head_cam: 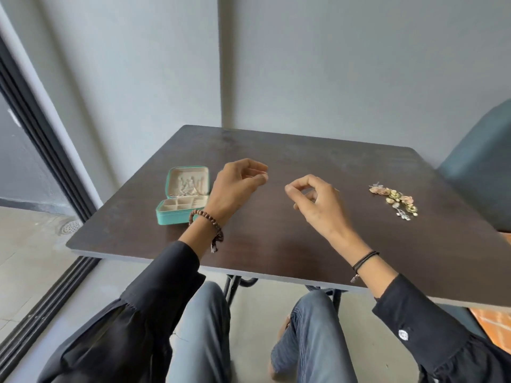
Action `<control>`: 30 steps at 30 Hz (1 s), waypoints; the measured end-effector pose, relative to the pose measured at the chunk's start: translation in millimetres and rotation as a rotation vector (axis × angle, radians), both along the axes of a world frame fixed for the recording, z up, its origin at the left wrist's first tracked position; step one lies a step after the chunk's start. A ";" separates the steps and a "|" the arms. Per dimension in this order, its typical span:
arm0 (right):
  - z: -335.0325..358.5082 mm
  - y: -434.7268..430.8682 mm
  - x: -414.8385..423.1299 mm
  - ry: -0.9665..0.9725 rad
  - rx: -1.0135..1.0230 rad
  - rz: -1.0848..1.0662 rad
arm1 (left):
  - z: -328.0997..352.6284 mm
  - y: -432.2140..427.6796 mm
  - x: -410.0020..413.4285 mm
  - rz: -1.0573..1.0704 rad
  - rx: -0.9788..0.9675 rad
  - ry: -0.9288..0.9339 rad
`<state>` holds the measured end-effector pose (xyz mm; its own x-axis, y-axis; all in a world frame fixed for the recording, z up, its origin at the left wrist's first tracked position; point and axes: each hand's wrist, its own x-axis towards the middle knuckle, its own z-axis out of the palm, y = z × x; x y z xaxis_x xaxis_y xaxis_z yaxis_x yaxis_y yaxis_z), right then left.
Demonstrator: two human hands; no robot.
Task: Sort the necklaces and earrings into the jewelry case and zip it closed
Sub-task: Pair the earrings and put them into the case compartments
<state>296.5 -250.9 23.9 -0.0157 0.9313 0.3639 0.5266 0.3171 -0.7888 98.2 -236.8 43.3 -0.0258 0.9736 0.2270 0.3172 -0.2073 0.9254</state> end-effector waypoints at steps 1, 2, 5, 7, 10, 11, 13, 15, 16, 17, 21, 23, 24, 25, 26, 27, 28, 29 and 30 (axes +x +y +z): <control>-1.4 -0.5 10.5 0.008 -0.003 -0.019 | -1.5 1.3 10.6 -0.013 -0.006 0.010; -2.3 -1.3 22.9 0.015 -0.008 -0.045 | -2.6 3.0 23.9 -0.033 -0.015 0.022; -5.2 -1.3 59.0 0.017 -0.020 -0.105 | -6.6 9.6 62.0 -0.099 -0.044 0.039; -6.9 -0.6 81.0 0.013 -0.031 -0.131 | -9.4 13.7 84.6 -0.140 -0.060 0.043; -9.5 0.7 114.1 -0.026 -0.046 -0.187 | -15.4 21.3 119.0 -0.195 -0.079 0.067; -10.5 1.1 123.2 -0.051 -0.050 -0.208 | -18.1 23.4 128.7 -0.210 -0.083 0.078; -13.0 3.1 144.2 -0.090 -0.058 -0.259 | -25.0 28.8 150.4 -0.244 -0.093 0.096; -16.3 6.0 163.7 -0.122 -0.074 -0.321 | -33.2 34.6 170.2 -0.277 -0.099 0.112; -18.6 7.7 172.4 -0.142 -0.084 -0.349 | -37.2 37.2 178.2 -0.289 -0.099 0.121; -21.4 10.4 182.0 -0.165 -0.094 -0.376 | -41.3 40.7 186.7 -0.300 -0.098 0.130; -35.4 24.8 213.6 -0.259 -0.137 -0.456 | -52.7 57.0 211.5 -0.315 -0.087 0.154; -39.2 30.2 220.8 -0.294 -0.163 -0.469 | -55.1 64.6 216.9 -0.307 -0.077 0.139; -40.6 33.6 223.0 -0.310 -0.178 -0.468 | -56.1 69.5 218.8 -0.303 -0.074 0.126; -42.2 38.1 225.0 -0.323 -0.190 -0.470 | -57.5 75.4 220.4 -0.302 -0.074 0.118; -43.2 42.5 225.9 -0.333 -0.195 -0.473 | -58.6 80.9 221.1 -0.304 -0.075 0.116; -44.1 47.2 226.3 -0.341 -0.195 -0.483 | -60.3 86.3 221.3 -0.310 -0.078 0.118; -44.6 51.3 226.6 -0.348 -0.188 -0.496 | -61.5 91.0 221.1 -0.317 -0.081 0.119; -45.1 55.1 226.4 -0.353 -0.182 -0.512 | -62.8 95.2 220.7 -0.325 -0.086 0.114; -45.6 57.8 225.9 -0.360 -0.179 -0.530 | -64.1 98.5 219.7 -0.332 -0.092 0.101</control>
<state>522.4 -193.1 -21.7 0.3694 0.8919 0.2608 0.8159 -0.1770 -0.5505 317.9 -138.3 -20.7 0.3139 0.9414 0.1236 0.3373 -0.2323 0.9123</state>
